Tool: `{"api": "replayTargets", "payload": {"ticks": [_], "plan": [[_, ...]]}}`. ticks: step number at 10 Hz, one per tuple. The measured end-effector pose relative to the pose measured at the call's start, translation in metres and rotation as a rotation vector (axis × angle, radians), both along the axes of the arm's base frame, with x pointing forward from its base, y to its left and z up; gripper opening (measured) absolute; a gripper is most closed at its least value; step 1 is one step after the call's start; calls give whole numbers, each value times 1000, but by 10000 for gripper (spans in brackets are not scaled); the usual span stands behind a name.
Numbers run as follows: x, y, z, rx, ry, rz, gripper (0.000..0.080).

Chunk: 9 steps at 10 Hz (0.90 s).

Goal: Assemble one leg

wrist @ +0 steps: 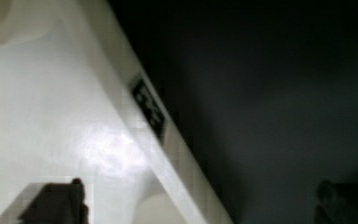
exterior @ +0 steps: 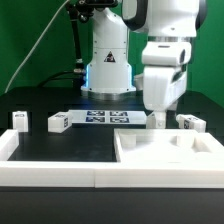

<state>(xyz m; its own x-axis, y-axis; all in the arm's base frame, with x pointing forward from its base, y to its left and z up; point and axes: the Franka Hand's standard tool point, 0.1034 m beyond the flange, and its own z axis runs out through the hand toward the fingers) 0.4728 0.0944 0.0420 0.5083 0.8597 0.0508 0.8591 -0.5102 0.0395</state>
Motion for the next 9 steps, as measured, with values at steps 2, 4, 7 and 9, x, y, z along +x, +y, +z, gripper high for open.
{"api": "replayTargets", "payload": {"ticks": [2,4,7,9], "plan": [[-7,11,1,19,13,-194,649],[-8,14,0,52,33,-430,649],[-14,29,0,73,48,-708,649],[-35,61,-2,75,66,-753,649]]}}
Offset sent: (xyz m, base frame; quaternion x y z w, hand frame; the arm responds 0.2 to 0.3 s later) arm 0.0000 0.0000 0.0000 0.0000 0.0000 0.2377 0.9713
